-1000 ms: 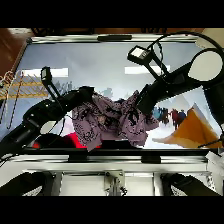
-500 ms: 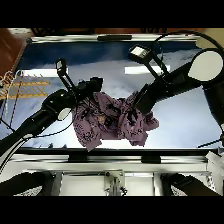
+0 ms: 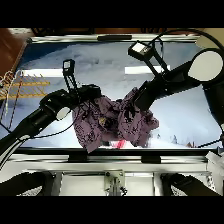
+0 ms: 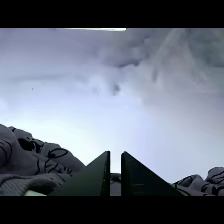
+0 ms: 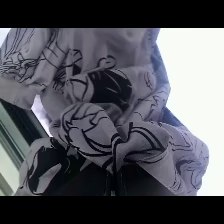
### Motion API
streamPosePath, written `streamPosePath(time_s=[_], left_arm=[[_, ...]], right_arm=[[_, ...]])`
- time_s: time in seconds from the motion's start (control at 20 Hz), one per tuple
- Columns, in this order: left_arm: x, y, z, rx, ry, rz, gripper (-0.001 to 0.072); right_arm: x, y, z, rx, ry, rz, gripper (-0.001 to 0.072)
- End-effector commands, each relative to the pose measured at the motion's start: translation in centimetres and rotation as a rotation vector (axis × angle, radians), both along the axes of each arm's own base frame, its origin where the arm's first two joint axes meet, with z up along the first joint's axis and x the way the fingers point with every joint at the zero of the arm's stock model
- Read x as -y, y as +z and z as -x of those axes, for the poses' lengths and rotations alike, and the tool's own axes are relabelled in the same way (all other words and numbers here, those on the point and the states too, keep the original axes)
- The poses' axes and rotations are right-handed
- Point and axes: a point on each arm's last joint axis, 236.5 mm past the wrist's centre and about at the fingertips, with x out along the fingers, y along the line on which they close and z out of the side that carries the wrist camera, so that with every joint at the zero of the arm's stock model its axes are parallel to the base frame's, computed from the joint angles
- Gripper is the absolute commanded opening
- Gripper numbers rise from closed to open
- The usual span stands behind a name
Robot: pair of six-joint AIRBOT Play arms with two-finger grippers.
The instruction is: Fold the shirts.
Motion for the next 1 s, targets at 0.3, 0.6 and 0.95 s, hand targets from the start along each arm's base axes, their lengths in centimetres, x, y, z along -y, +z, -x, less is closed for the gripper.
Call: streamPosePath(time_s=[0.3,0.6,0.95], left_arm=[[-1.3,14.5,-0.1,0.265,-0.072,-0.116,0.0061],[-4.3,21.4,-1.0,0.401,-0.014,-0.186,0.006],[-5.6,26.9,-0.7,0.526,0.003,-0.199,0.006]], right_arm=[[0.5,5.0,-0.7,0.198,-0.044,-0.074,0.0469],[7.3,11.2,1.0,0.48,-0.16,0.05,0.0468],[-3.9,17.7,7.0,0.243,-0.032,-0.596,0.0627]])
